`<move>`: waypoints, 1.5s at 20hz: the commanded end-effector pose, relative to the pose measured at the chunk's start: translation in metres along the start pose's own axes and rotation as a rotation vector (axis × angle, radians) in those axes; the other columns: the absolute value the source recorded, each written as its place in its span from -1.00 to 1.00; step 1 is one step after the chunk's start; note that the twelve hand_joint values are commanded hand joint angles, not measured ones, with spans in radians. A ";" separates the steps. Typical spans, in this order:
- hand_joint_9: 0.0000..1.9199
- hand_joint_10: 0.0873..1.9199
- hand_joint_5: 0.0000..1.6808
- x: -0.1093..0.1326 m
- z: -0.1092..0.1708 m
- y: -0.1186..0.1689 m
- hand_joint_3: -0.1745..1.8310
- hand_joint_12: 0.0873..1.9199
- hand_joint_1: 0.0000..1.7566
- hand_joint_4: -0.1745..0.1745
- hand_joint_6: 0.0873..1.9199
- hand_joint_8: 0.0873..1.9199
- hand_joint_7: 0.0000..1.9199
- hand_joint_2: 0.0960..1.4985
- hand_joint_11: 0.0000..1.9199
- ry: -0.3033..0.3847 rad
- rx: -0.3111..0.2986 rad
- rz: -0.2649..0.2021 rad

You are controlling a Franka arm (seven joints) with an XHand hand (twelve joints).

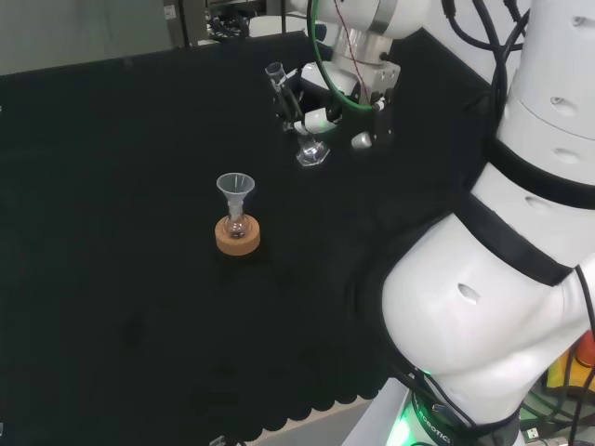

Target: Pour the water from the graduated cylinder into the round-bottom flask.

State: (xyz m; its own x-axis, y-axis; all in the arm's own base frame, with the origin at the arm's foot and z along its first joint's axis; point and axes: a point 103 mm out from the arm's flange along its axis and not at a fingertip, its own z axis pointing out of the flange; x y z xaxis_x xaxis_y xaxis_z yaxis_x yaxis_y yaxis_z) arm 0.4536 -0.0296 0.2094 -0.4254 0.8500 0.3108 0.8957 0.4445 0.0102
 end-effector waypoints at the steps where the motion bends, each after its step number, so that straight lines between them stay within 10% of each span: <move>1: 0.56 -1.00 0.15 0.020 0.012 -0.003 -0.83 -0.31 0.43 -1.00 0.01 0.00 0.04 0.45 0.40 -0.121 0.185 0.016; 18: 0.57 -1.00 0.16 0.052 0.041 -0.018 -0.83 -0.32 0.43 -1.00 -0.01 -0.02 0.05 0.45 0.41 -0.340 0.639 0.008; 30: 0.57 -1.00 0.17 0.039 0.037 -0.041 -0.83 -0.33 0.44 -1.00 -0.02 -0.03 0.06 0.44 0.41 -0.411 0.794 0.088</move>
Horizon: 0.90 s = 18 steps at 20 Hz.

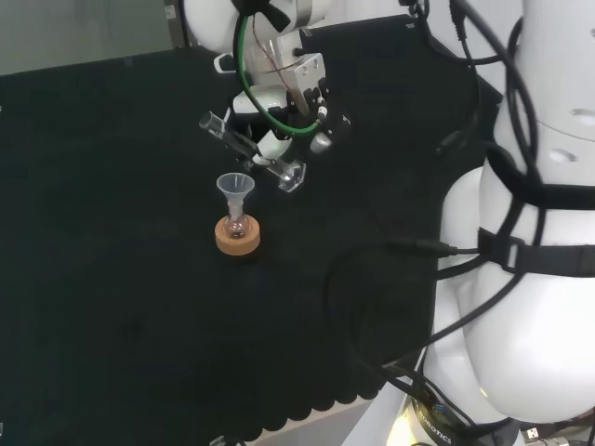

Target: Pour the water from the graduated cylinder into the round-bottom flask.

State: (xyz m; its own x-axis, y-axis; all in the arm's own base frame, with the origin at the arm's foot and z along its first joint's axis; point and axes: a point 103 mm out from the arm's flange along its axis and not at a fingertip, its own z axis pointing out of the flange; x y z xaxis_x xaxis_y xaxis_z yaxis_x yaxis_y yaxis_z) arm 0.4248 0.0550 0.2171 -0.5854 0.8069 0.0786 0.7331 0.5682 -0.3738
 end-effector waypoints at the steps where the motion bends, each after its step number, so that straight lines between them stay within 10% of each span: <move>1: 0.57 -1.00 0.17 -0.034 0.048 -0.046 -0.83 -0.33 0.44 -1.00 -0.02 -0.03 0.06 0.44 0.41 -0.090 0.408 0.171; 18: 0.58 -1.00 0.18 -0.039 0.037 -0.065 -0.83 -0.33 0.44 -1.00 -0.03 -0.04 0.07 0.44 0.42 -0.117 0.479 0.189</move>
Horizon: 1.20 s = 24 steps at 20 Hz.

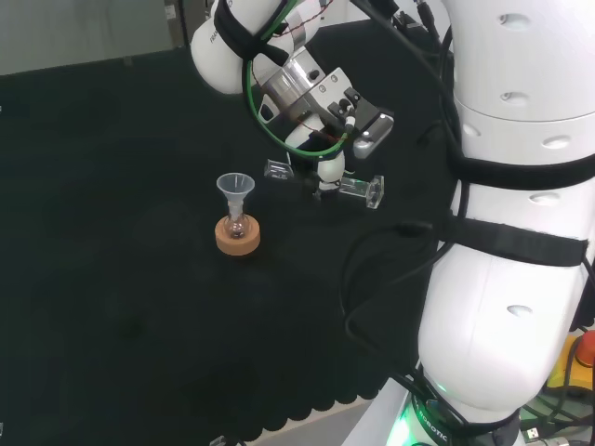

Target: Pour the water from the graduated cylinder into the round-bottom flask.

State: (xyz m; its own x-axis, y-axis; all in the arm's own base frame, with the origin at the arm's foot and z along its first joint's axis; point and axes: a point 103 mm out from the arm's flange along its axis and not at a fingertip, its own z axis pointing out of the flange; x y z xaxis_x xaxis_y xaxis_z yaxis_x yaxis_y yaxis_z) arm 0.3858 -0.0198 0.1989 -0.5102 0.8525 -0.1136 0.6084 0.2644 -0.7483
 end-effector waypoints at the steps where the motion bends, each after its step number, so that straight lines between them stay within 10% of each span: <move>1: 0.58 -1.00 0.18 0.000 -0.005 -0.002 -0.83 -0.33 0.44 -1.00 -0.03 -0.04 0.07 0.44 0.42 -0.015 0.012 0.005; 24: 0.59 -1.00 0.18 0.016 -0.029 0.018 -0.83 -0.34 0.44 -1.00 -0.04 -0.05 0.07 0.43 0.43 -0.035 0.190 -0.019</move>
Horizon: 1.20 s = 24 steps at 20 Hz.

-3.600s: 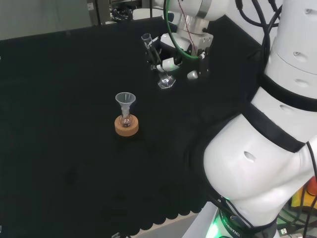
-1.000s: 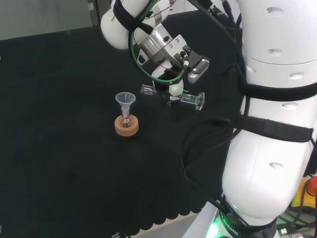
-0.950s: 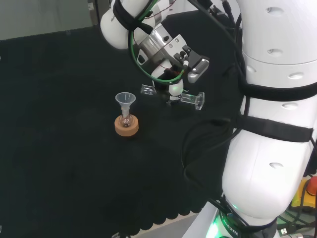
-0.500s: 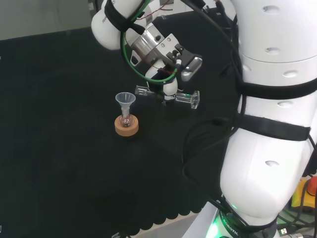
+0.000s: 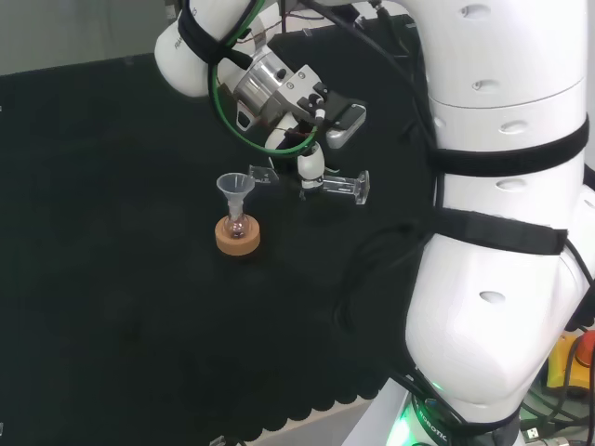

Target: Pour the water from the graduated cylinder into the round-bottom flask.

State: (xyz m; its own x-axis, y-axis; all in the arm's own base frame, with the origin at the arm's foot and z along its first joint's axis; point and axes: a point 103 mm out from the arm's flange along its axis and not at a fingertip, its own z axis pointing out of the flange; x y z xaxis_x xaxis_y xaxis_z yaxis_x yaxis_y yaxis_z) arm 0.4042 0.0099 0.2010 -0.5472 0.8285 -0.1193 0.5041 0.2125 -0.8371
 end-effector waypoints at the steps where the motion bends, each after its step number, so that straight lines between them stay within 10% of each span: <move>1: 0.59 -1.00 0.18 0.000 -0.004 0.000 -0.83 -0.34 0.44 -1.00 -0.04 -0.05 0.07 0.43 0.43 0.006 0.054 0.002; 24: 0.60 -1.00 0.19 0.002 -0.023 0.001 -0.83 -0.35 0.44 -1.00 -0.05 -0.06 0.08 0.43 0.43 0.003 0.213 0.036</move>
State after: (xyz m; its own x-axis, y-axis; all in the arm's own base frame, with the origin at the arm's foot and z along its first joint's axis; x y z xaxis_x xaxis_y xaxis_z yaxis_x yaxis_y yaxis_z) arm 0.4189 0.0217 0.2107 -0.5285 0.8371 -0.1415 0.3748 0.0806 -0.9236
